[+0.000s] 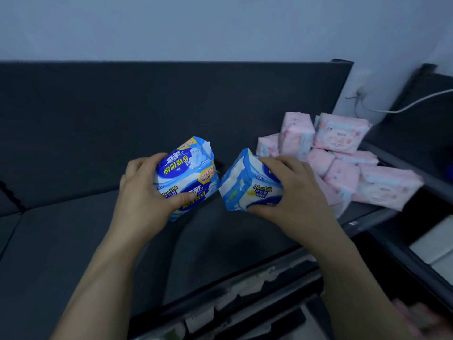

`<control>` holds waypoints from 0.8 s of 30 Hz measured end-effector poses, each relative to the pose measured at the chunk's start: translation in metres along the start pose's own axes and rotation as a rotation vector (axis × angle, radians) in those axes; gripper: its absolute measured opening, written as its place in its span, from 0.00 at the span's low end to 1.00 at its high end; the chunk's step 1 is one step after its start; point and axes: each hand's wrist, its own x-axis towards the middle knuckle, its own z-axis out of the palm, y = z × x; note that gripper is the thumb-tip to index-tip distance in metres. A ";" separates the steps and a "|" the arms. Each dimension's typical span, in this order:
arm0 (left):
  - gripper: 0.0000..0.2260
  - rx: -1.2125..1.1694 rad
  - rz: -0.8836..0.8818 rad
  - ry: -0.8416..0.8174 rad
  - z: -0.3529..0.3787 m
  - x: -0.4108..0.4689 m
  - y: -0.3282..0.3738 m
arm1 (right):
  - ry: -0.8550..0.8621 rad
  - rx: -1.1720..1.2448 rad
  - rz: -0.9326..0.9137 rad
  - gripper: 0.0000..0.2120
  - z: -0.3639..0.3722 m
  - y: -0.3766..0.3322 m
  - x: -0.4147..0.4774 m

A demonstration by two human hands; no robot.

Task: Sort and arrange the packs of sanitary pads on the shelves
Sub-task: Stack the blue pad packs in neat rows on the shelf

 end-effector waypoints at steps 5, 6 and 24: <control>0.36 -0.049 0.113 -0.052 0.003 -0.026 0.049 | 0.106 -0.008 0.025 0.38 -0.055 0.011 -0.051; 0.36 -0.054 0.137 -0.063 0.006 -0.032 0.061 | 0.127 -0.015 0.029 0.38 -0.067 0.014 -0.062; 0.35 -0.405 0.464 -0.629 0.207 -0.311 0.309 | 0.264 -0.402 0.655 0.39 -0.314 0.125 -0.436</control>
